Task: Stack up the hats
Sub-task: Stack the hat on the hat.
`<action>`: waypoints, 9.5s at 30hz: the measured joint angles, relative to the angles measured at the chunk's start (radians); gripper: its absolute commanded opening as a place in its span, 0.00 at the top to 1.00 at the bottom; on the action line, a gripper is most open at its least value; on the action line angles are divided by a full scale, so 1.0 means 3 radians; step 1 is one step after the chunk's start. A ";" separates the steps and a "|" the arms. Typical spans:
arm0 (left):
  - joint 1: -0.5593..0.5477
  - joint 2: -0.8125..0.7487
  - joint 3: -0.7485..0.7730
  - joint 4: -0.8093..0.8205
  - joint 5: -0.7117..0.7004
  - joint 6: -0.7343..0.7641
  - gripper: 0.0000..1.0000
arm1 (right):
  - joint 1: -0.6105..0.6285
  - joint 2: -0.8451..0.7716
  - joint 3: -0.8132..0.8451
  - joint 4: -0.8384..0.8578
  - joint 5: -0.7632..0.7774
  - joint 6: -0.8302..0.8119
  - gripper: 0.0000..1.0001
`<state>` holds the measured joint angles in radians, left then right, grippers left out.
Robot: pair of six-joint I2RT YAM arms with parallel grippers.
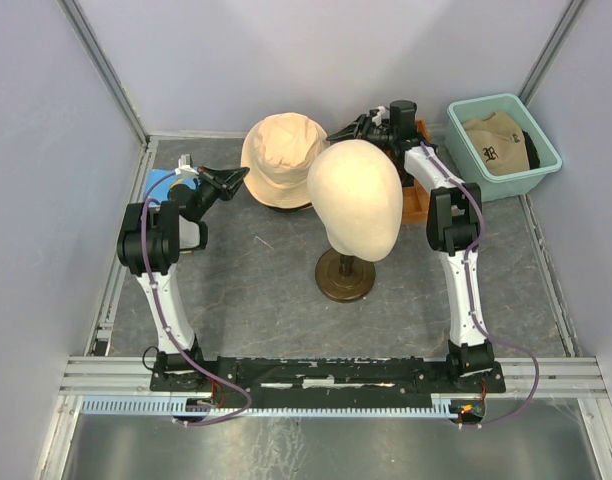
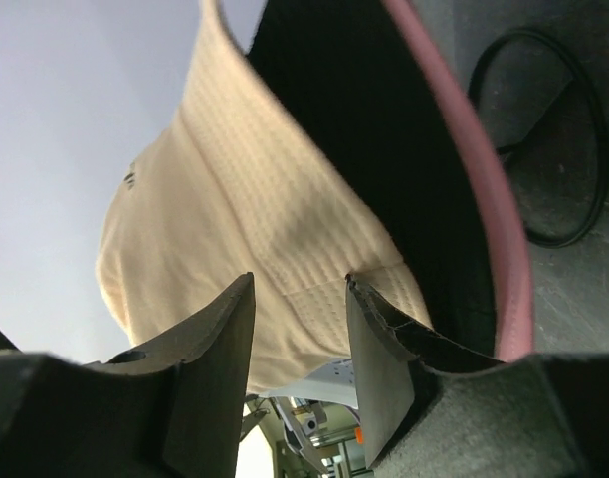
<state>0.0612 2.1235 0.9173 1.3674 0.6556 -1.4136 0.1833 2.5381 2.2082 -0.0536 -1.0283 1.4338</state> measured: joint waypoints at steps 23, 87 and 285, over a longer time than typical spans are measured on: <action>0.0015 0.0093 0.0000 0.0135 0.0008 -0.0037 0.97 | -0.0140 0.0102 -0.0122 -0.0567 0.0215 -0.0518 0.47; -0.0023 0.0306 0.0111 0.0233 0.0032 -0.0225 0.97 | -0.0060 0.0212 0.0107 0.0197 0.0240 0.0125 0.45; -0.0034 -0.0106 0.0698 -0.2508 0.0650 0.1177 0.97 | -0.0074 -0.0671 -0.1157 -0.0542 0.0389 -0.0987 1.00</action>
<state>0.0509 2.0918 1.1267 0.6151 0.8505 -1.0603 0.1612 2.3367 1.8610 -0.2161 -0.9115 1.1378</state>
